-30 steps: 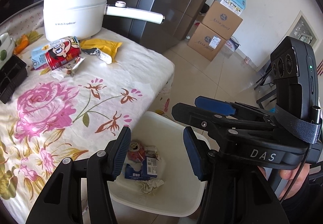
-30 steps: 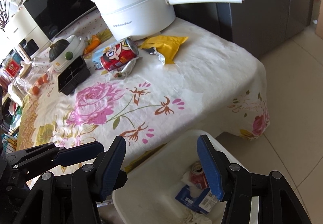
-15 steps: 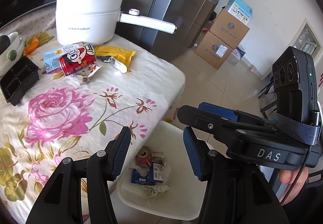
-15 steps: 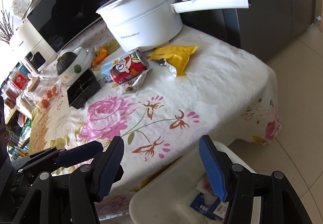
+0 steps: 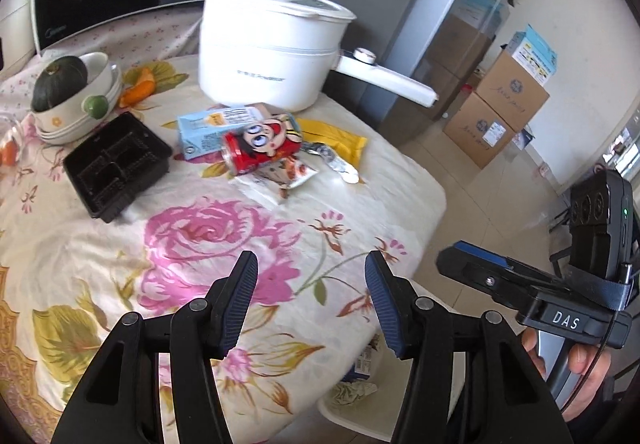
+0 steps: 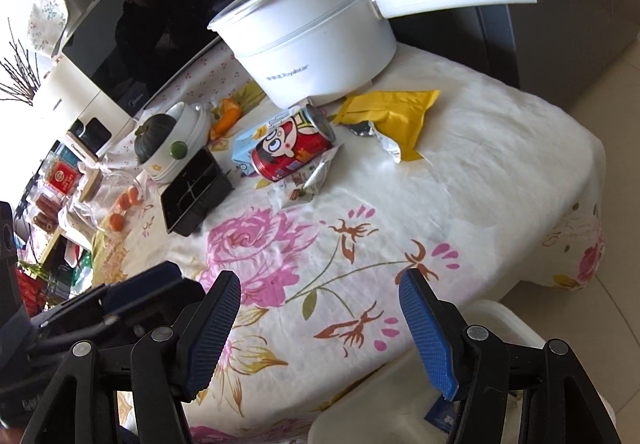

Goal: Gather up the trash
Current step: 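Move both open tools from the bin back over the table, then grasp the black plastic tray with the left tool while the right tool grasps the white snack packet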

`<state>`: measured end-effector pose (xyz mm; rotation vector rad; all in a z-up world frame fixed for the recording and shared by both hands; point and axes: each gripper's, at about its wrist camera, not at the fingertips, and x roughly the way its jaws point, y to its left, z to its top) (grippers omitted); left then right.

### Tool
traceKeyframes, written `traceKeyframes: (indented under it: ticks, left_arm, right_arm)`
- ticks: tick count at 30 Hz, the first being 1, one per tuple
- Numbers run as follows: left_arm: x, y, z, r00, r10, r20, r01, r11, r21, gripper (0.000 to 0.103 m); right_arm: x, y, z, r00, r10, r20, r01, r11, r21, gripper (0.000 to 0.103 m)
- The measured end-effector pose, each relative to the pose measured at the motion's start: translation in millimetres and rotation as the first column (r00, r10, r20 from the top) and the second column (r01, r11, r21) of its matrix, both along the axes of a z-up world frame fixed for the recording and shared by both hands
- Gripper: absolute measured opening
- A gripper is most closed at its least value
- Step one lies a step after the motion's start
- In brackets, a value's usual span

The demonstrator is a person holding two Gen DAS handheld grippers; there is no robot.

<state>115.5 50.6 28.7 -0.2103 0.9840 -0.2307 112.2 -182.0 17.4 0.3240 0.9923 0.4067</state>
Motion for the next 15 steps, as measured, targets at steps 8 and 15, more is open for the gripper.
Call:
traceKeyframes:
  ticks: [8,15]
  left_arm:
    - [54,118,-1,0.965,0.263,-0.025,-0.261,0.964,0.057,0.061]
    - [84,130,-26,0.971,0.226,-0.075,-0.223,0.974,0.043,0.062]
  right_arm:
    - [49,2,-16,0.999,-0.005,-0.050,0.003,0.999,-0.041,0.071]
    - [88,14,-53,0.983,0.024,-0.184,-0.012,0.998,0.063,0.071]
